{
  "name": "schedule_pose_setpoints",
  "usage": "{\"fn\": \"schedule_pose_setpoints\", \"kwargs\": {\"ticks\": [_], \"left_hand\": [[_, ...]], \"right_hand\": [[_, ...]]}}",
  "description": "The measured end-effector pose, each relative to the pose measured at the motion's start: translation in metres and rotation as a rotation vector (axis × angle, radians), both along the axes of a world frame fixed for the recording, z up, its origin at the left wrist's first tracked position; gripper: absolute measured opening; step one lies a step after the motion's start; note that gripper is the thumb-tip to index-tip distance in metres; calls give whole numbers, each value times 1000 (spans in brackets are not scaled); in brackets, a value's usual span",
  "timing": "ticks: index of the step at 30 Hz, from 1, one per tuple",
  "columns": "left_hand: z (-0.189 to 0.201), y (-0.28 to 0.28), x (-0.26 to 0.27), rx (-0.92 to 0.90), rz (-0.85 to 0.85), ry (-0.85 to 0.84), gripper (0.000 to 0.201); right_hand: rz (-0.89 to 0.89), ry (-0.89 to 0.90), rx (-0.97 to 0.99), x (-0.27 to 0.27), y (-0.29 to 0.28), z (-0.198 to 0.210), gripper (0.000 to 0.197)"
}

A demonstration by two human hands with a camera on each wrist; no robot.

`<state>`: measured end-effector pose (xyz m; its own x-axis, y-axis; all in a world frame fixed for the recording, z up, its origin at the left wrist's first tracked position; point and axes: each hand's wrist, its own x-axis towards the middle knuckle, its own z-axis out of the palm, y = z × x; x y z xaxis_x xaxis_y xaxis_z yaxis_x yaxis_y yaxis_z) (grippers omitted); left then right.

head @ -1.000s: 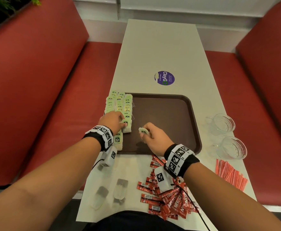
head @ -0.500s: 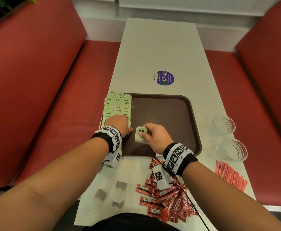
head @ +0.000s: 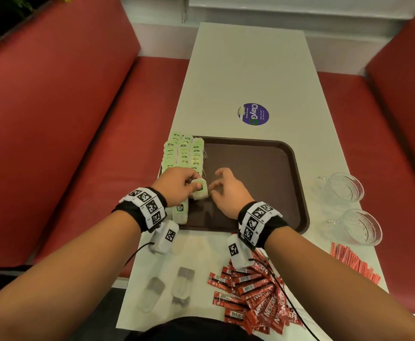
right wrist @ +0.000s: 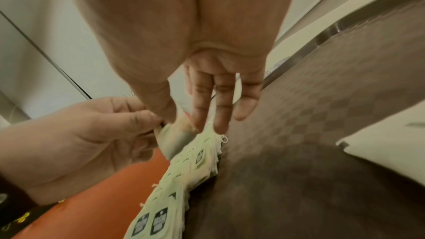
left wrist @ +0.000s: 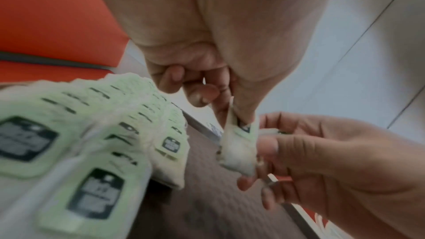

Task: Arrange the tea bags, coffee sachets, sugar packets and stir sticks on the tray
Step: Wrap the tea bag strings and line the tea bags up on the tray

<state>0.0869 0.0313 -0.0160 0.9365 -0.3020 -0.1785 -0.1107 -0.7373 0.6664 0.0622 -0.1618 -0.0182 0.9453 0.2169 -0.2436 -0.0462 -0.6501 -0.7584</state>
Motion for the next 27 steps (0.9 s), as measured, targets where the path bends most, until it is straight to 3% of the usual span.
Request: {"fn": "schedule_pose_setpoints", "kwargs": {"ticks": [4, 9, 14, 18, 21, 24, 27], "left_hand": [[-12, 3, -2, 190, -61, 129, 20], [-17, -1, 5, 319, 7, 21, 22], [-19, -2, 5, 338, 86, -67, 29], [-22, -12, -4, 473, -86, -83, 31], [-23, -12, -5, 566, -117, -94, 35], [-19, -8, -7, 544, -134, -80, 37], [-7, 0, -15, 439, -103, -105, 30]], "right_hand": [[38, 91, -45, 9, 10, -11, 53], [67, 148, -19, 21, 23, -11, 57], [102, 118, -76, 27, 27, -10, 44], [128, 148, -81, 30, 32, -15, 24], [148, 141, -79, 30, 34, -13, 16], [164, 162, -92, 27, 33, -11, 26], [177, 114, -154, 17, 33, -12, 50]]}}
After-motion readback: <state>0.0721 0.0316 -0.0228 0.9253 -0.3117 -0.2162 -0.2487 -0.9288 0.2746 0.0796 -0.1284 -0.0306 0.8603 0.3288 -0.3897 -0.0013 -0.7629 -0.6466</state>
